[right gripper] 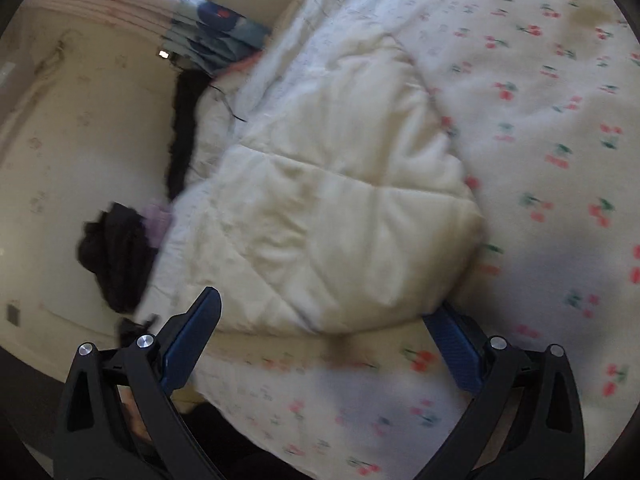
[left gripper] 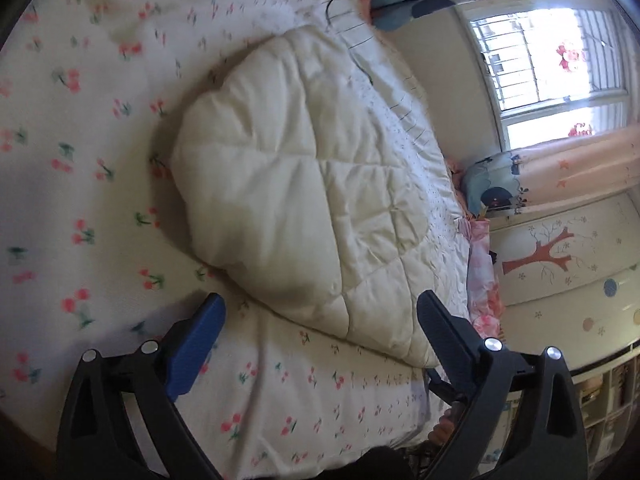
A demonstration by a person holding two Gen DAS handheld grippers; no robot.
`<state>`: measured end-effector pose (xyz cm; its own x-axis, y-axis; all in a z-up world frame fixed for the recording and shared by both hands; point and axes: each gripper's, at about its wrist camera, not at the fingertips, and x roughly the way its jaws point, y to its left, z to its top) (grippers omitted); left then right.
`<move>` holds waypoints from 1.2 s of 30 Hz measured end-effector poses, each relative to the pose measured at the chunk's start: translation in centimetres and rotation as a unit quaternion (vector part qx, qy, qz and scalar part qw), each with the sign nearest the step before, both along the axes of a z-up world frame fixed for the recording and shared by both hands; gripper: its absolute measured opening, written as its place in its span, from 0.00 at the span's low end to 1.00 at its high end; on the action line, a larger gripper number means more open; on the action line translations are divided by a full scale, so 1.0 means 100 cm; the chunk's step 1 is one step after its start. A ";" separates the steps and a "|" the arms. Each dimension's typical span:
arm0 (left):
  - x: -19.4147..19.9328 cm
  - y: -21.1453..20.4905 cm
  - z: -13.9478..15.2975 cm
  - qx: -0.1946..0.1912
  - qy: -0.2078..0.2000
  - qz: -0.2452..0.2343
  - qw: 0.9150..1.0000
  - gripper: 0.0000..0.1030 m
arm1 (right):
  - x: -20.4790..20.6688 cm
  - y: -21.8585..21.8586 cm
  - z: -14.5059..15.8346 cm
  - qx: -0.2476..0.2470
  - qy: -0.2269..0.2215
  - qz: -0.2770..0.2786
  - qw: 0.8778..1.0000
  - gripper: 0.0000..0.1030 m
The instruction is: Fold large clothes
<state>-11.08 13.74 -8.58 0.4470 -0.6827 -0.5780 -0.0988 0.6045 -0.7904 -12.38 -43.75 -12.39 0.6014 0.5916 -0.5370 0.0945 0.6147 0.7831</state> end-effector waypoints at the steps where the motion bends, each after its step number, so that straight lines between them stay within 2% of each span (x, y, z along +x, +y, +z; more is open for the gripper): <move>1: 0.002 -0.003 -0.002 -0.004 -0.002 0.004 1.000 0.90 | 0.001 -0.001 0.002 0.006 -0.011 -0.008 1.000 0.94; 4: 0.009 -0.011 -0.005 0.022 -0.020 0.019 0.999 0.90 | 0.009 -0.004 -0.015 0.000 0.029 -0.030 0.999 0.94; 6: 0.018 -0.007 -0.011 0.011 -0.013 0.034 0.999 0.91 | 0.014 -0.007 -0.019 0.007 0.023 -0.040 0.999 0.94; 9: 0.027 -0.011 -0.009 0.008 -0.019 0.047 0.999 0.91 | 0.023 -0.017 -0.021 0.044 0.003 -0.077 0.996 0.94; 10: 0.026 -0.013 -0.005 0.012 -0.032 0.048 0.998 0.89 | 0.026 -0.018 -0.021 0.054 -0.005 -0.076 0.996 0.89; 11: 0.025 -0.015 -0.001 0.026 -0.043 0.046 0.998 0.85 | 0.028 -0.017 -0.019 0.053 -0.014 -0.071 0.996 0.62; 12: 0.022 -0.019 0.003 0.049 -0.052 0.041 0.997 0.70 | 0.031 -0.014 -0.017 0.035 -0.015 -0.067 0.997 0.30; 13: 0.022 -0.020 0.005 0.070 -0.050 0.037 0.996 0.52 | 0.031 -0.012 -0.017 0.027 -0.013 -0.070 0.997 0.30; 15: 0.022 -0.013 0.004 0.066 -0.041 0.039 0.996 0.39 | 0.027 -0.012 -0.016 0.040 -0.028 -0.073 0.996 0.24; 17: 0.020 -0.004 0.005 0.047 -0.035 0.035 0.998 0.33 | 0.020 -0.012 -0.006 0.046 -0.051 -0.073 0.995 0.23; 19: 0.013 -0.003 0.021 0.048 -0.052 0.021 0.997 0.30 | 0.012 -0.005 0.012 0.047 -0.074 -0.066 0.994 0.23; 22: -0.005 -0.002 0.048 0.032 -0.073 0.004 0.997 0.29 | -0.013 0.005 0.052 0.028 -0.111 -0.045 0.992 0.23; 24: -0.033 0.005 0.065 0.016 -0.083 -0.006 0.996 0.29 | -0.037 0.004 0.067 0.025 -0.121 -0.039 0.992 0.23; 27: -0.074 0.015 0.058 0.018 -0.068 -0.021 0.997 0.30 | -0.082 0.000 0.056 0.034 -0.102 -0.032 0.994 0.25; 29: -0.087 0.021 0.038 0.024 -0.041 -0.029 0.998 0.35 | -0.106 -0.004 0.030 0.022 -0.059 -0.025 0.998 0.30; 30: -0.092 0.027 0.021 0.009 -0.025 -0.022 0.999 0.38 | -0.114 -0.008 0.012 0.024 -0.031 -0.029 0.999 0.34; 31: -0.092 0.030 0.015 0.000 -0.014 -0.017 1.000 0.42 | -0.122 -0.015 -0.005 0.045 -0.010 -0.040 0.998 0.36; 32: -0.093 0.033 0.009 -0.012 -0.005 -0.010 1.000 0.44 | -0.129 -0.020 -0.010 0.059 -0.003 -0.053 0.997 0.41; 33: -0.095 0.035 0.011 -0.013 -0.010 -0.002 1.000 0.48 | -0.136 -0.024 -0.007 0.057 -0.010 -0.067 0.996 0.42; 34: -0.095 0.036 0.013 -0.006 -0.020 0.005 1.000 0.51 | -0.144 -0.027 0.004 0.031 -0.028 -0.089 0.995 0.43; 35: -0.095 0.035 0.017 0.003 -0.031 0.010 0.999 0.52 | -0.147 -0.031 0.013 0.003 -0.037 -0.108 0.993 0.47; 36: -0.091 0.033 0.019 0.009 -0.034 0.011 0.999 0.59 | -0.152 -0.034 0.028 -0.038 -0.049 -0.137 0.989 0.55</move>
<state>-20.19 17.03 -6.67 0.5009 -0.6618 -0.5579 -0.0581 0.6174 -0.7845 -27.60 -47.17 -9.59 0.7844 0.3592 -0.5057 0.1924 0.6343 0.7488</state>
